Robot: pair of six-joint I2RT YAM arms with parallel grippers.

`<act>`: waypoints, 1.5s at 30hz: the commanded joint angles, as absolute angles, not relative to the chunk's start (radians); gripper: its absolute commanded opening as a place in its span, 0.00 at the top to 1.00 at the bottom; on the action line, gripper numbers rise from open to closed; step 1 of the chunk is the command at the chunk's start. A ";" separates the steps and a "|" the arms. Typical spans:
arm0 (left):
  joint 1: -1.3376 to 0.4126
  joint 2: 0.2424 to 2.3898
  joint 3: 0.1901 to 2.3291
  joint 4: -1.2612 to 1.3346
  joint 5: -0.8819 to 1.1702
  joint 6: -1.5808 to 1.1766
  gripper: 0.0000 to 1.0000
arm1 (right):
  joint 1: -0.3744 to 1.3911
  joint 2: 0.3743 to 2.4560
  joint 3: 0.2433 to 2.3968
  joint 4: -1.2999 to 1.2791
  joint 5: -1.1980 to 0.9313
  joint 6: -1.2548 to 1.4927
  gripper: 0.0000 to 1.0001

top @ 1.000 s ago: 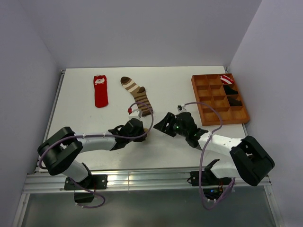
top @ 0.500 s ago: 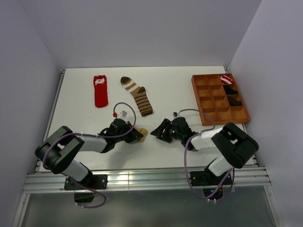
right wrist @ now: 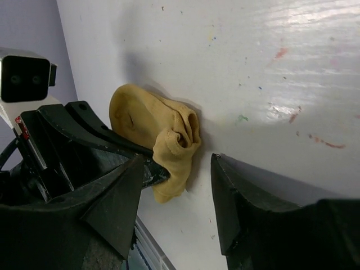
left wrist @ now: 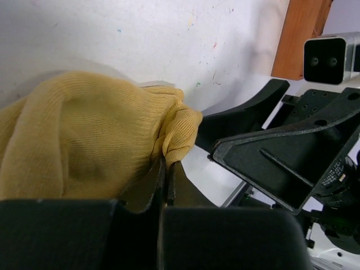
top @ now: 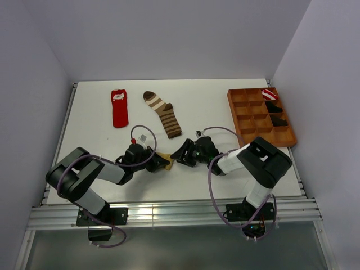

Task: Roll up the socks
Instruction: Roll the sock at the center of the board.

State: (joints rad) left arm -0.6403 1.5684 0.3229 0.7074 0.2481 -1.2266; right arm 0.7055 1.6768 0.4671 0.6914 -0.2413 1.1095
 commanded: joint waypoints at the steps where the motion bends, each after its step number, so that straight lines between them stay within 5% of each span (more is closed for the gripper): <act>1: -0.627 1.586 0.295 0.827 0.293 -1.281 1.00 | 0.716 1.726 0.502 0.706 -0.232 1.095 0.42; 18: -0.607 1.647 0.247 0.989 0.311 -1.347 1.00 | 0.735 1.816 0.543 0.683 -0.296 1.083 0.53; 26: -0.607 1.677 0.255 0.974 0.318 -1.321 0.99 | 0.735 1.758 0.584 0.540 -0.245 1.019 1.00; 36: -0.627 1.430 0.331 0.501 0.097 -1.102 0.48 | 0.736 1.715 0.744 0.149 -0.173 0.936 1.00; 39: -0.690 1.293 0.411 0.320 -0.042 -0.990 0.40 | 0.739 1.713 0.803 0.045 -0.155 0.911 1.00; 45: -0.909 1.197 0.526 0.103 -0.409 -0.790 0.41 | 0.745 1.729 0.905 -0.102 -0.150 0.890 1.00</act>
